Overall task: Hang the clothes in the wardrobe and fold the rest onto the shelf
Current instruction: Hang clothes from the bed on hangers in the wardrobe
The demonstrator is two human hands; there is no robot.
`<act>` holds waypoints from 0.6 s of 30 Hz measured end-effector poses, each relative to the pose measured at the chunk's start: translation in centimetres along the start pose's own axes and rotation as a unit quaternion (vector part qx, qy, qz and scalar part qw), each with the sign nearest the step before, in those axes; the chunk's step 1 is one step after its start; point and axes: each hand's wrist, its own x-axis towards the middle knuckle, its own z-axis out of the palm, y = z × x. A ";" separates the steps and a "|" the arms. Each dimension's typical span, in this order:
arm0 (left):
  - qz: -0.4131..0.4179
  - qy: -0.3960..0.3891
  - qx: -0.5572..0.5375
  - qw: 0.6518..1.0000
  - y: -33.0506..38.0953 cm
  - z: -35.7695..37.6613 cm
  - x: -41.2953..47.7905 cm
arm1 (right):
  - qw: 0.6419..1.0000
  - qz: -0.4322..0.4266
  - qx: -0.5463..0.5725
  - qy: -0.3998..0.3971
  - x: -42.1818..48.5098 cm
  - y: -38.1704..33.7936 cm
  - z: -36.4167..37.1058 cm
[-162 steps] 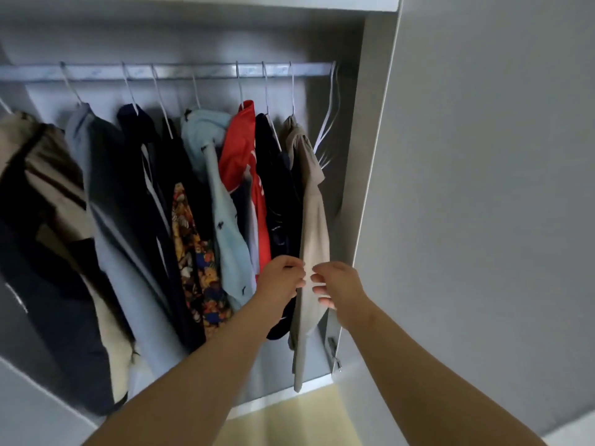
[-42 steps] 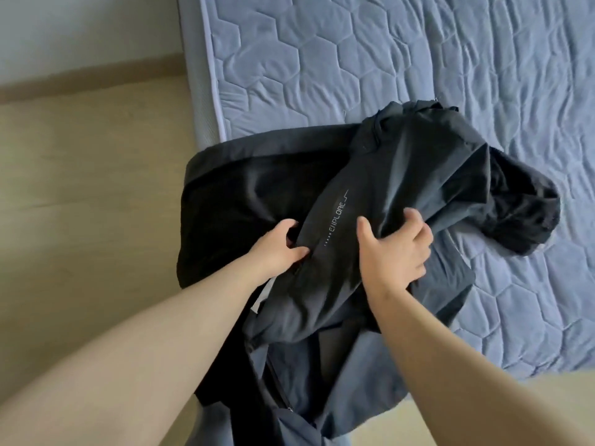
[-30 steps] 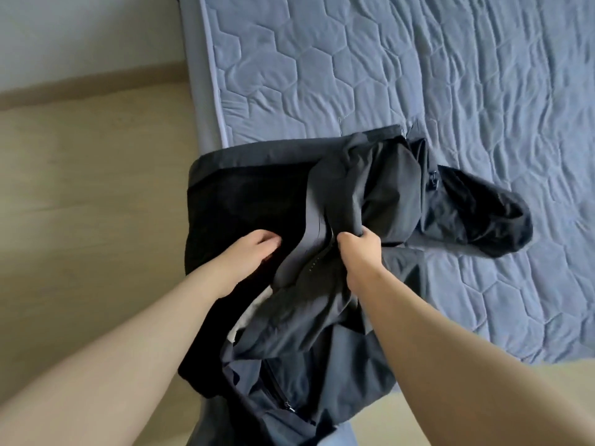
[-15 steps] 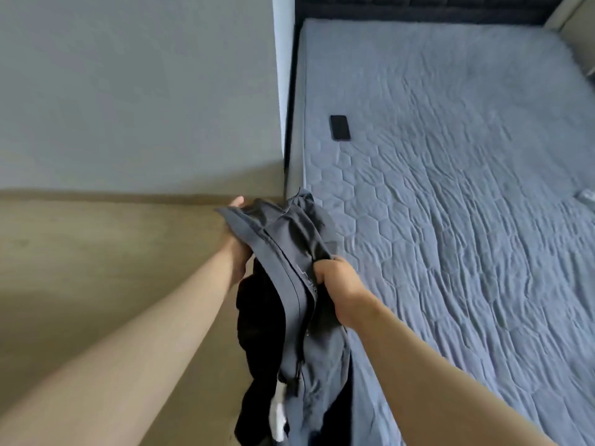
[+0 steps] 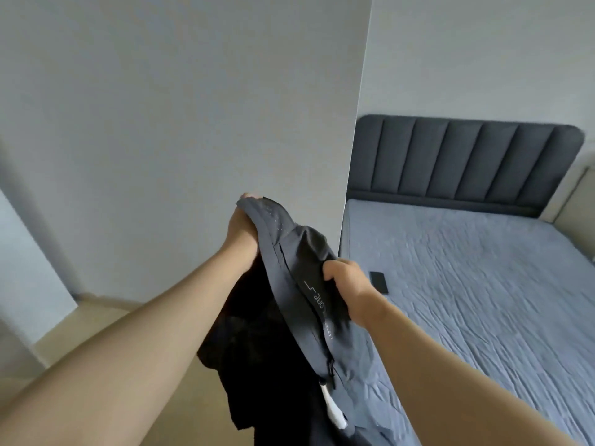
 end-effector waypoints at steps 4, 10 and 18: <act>0.140 0.114 0.073 0.981 4.6 -3.3 -1.0 | 0.996 -0.063 -0.037 -0.053 -0.9 -3.9 1.9; 0.252 0.065 0.080 0.962 11.0 -4.7 -5.3 | 0.955 -0.232 -0.083 -0.163 -3.2 -10.0 5.8; 0.324 0.093 0.141 0.931 13.1 -10.6 -8.6 | 0.959 -0.249 0.054 -0.121 -5.5 -13.3 8.5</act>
